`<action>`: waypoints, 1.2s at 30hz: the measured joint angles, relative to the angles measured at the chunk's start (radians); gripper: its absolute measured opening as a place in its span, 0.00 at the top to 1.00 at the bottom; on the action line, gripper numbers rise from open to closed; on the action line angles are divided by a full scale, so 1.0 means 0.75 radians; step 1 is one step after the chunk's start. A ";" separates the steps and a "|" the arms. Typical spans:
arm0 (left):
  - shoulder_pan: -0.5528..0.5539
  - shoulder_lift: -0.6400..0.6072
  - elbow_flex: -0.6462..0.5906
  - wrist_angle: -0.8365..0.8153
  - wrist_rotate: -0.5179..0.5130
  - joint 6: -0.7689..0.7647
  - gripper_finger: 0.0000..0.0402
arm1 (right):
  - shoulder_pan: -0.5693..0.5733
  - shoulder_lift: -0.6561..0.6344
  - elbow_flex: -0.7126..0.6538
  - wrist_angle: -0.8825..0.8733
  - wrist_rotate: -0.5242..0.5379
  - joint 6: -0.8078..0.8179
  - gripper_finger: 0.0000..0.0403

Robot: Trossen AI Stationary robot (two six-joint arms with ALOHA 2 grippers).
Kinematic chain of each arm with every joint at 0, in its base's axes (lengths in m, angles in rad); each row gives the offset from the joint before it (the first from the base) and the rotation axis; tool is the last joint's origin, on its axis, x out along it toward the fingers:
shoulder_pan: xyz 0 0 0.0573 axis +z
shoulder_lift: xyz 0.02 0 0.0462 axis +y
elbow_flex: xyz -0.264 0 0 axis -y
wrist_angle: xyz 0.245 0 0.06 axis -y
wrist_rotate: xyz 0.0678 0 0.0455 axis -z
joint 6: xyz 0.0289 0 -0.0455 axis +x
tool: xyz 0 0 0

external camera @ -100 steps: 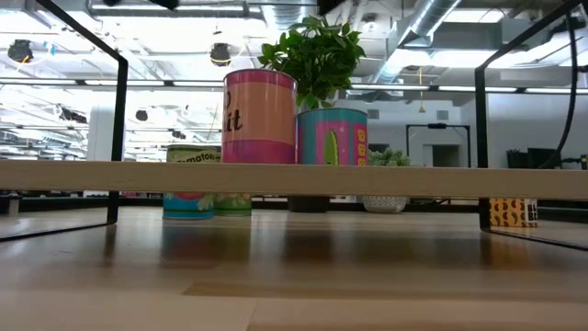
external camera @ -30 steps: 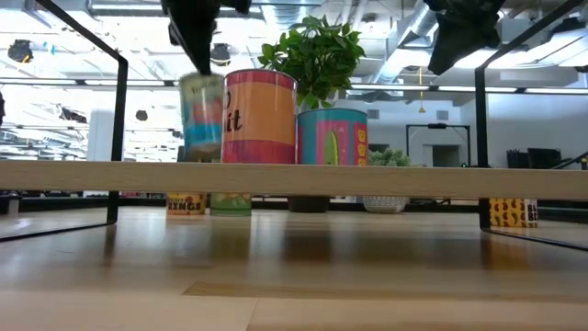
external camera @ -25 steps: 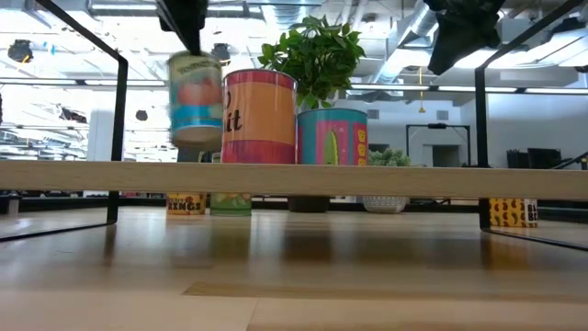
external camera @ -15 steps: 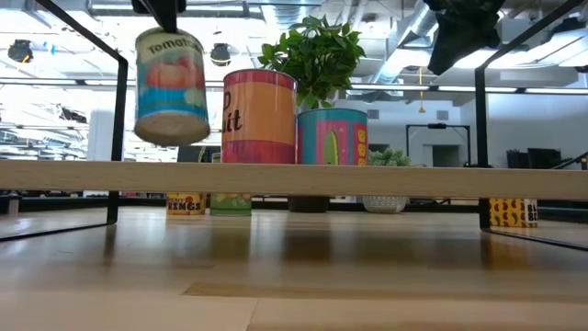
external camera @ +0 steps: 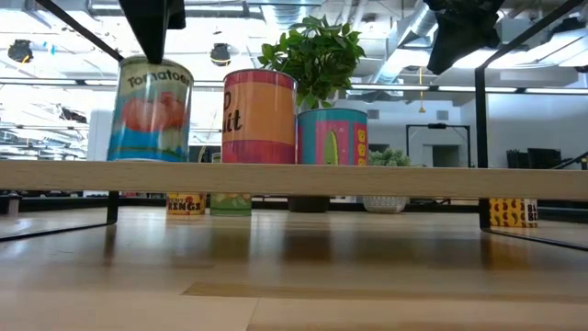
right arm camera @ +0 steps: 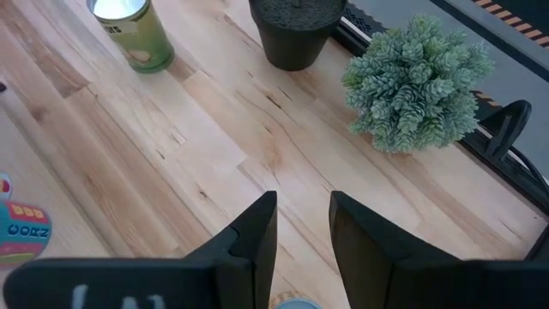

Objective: Pick and place cans onto a shelf
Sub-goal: Put the blue tomato can on the shelf, then put the green pear can on the shelf aligned with the other blue tomato can

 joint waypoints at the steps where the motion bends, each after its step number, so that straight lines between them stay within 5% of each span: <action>1: 0.000 0.000 0.000 0.001 0.021 0.000 1.00 | 0.000 0.000 0.000 0.000 0.000 0.000 0.67; 10: 0.000 0.042 0.001 0.002 0.055 0.005 0.99 | -0.001 0.000 0.000 -0.005 0.003 -0.008 0.67; 26: 0.040 -0.066 0.027 -0.016 0.125 -0.087 0.80 | -0.001 0.000 -0.003 -0.010 0.007 -0.012 0.67; 28: 0.062 -0.101 0.083 -0.005 0.030 -0.057 0.80 | -0.001 0.006 -0.003 -0.011 0.007 -0.012 0.67; 33: 0.212 -0.144 0.124 0.125 -0.466 0.301 0.81 | -0.001 0.037 -0.003 -0.012 0.007 -0.012 0.67; 36: 0.423 -0.117 0.122 0.178 -0.357 0.499 0.81 | -0.001 0.055 -0.004 -0.017 0.002 -0.013 0.67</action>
